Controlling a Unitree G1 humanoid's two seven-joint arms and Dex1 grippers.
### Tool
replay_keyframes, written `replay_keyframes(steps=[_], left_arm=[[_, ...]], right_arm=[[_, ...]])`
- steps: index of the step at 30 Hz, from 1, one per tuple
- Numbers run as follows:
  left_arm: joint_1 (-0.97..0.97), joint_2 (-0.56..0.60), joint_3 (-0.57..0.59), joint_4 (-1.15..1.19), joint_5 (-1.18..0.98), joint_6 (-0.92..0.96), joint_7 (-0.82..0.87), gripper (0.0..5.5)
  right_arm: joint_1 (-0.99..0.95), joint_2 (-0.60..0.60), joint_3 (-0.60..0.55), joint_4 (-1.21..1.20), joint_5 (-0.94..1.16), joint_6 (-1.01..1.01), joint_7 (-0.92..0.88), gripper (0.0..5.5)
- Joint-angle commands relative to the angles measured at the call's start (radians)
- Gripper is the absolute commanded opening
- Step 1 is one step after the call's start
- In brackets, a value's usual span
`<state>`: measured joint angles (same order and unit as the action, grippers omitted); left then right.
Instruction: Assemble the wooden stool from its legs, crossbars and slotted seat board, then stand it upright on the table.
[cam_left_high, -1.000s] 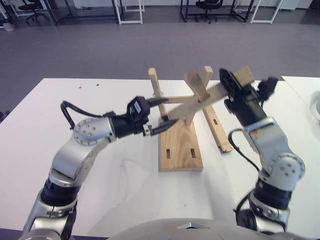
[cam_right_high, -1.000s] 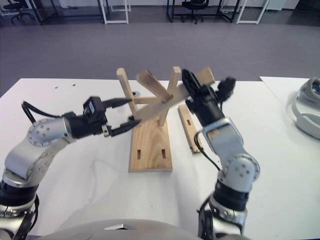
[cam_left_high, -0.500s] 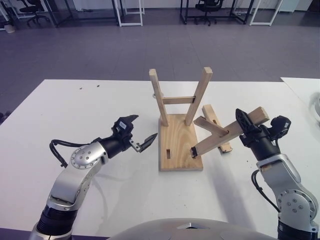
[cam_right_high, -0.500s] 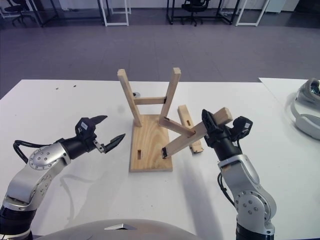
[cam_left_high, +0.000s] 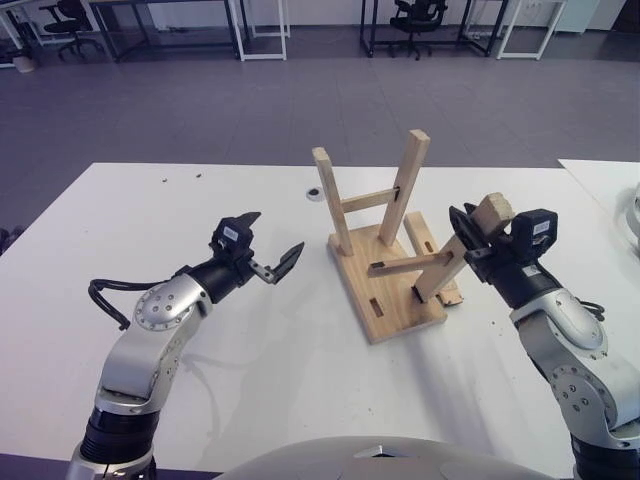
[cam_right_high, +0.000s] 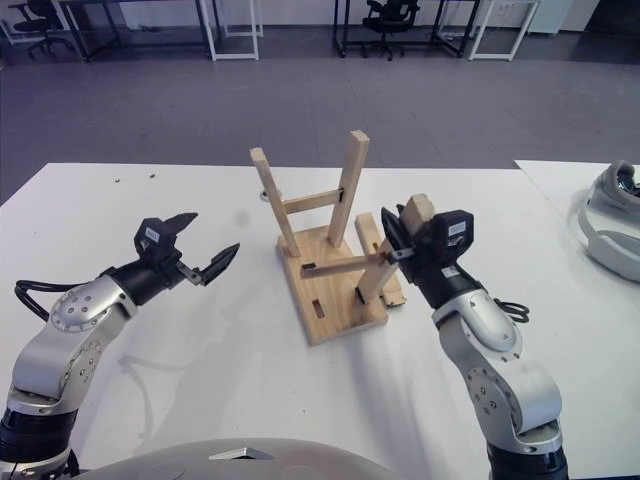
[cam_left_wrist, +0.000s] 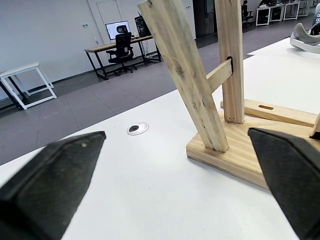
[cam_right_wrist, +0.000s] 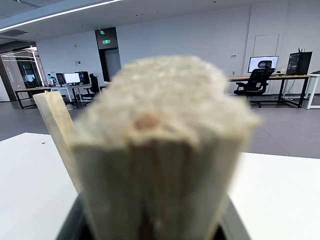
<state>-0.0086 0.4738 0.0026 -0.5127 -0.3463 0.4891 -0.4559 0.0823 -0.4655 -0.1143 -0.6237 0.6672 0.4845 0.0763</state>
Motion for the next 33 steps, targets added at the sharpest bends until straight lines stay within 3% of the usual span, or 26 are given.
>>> replay_keyframes(steps=[1, 9, 14, 17, 21, 24, 29, 33], left_arm=[[-0.017, -0.004, -0.03, 0.009, 0.023, 0.019, 0.005, 5.25], [-0.034, -0.002, -0.043, 0.032, 0.033, 0.014, 0.009, 5.25], [-0.047, -0.003, -0.052, 0.05, 0.042, 0.009, 0.009, 5.25], [-0.049, -0.008, -0.062, 0.057, 0.05, 0.005, 0.014, 5.25], [-0.028, -0.025, -0.076, 0.06, 0.056, -0.004, 0.027, 5.25], [-0.036, -0.026, -0.077, 0.068, 0.06, -0.005, 0.026, 5.25], [-0.063, -0.035, -0.093, 0.08, 0.078, -0.002, 0.018, 5.25], [-0.067, -0.03, -0.075, 0.077, 0.079, 0.009, 0.017, 5.25]], right_arm=[[0.067, 0.022, 0.065, 0.158, -0.049, 0.142, -0.017, 1.05], [0.066, -0.007, 0.05, 0.221, 0.029, 0.35, -0.058, 1.05], [0.016, -0.105, 0.068, 0.236, 0.066, 0.455, -0.018, 1.05], [0.123, -0.141, 0.141, 0.186, 0.019, 0.427, -0.014, 1.05], [0.231, -0.089, 0.108, 0.246, 0.101, 0.426, -0.01, 1.05], [0.148, -0.126, 0.084, 0.311, 0.131, 0.451, 0.051, 1.05], [-0.045, -0.119, 0.18, 0.449, 0.099, 0.461, 0.11, 1.05], [-0.033, -0.076, 0.095, 0.587, 0.163, 0.451, 0.129, 1.05]])
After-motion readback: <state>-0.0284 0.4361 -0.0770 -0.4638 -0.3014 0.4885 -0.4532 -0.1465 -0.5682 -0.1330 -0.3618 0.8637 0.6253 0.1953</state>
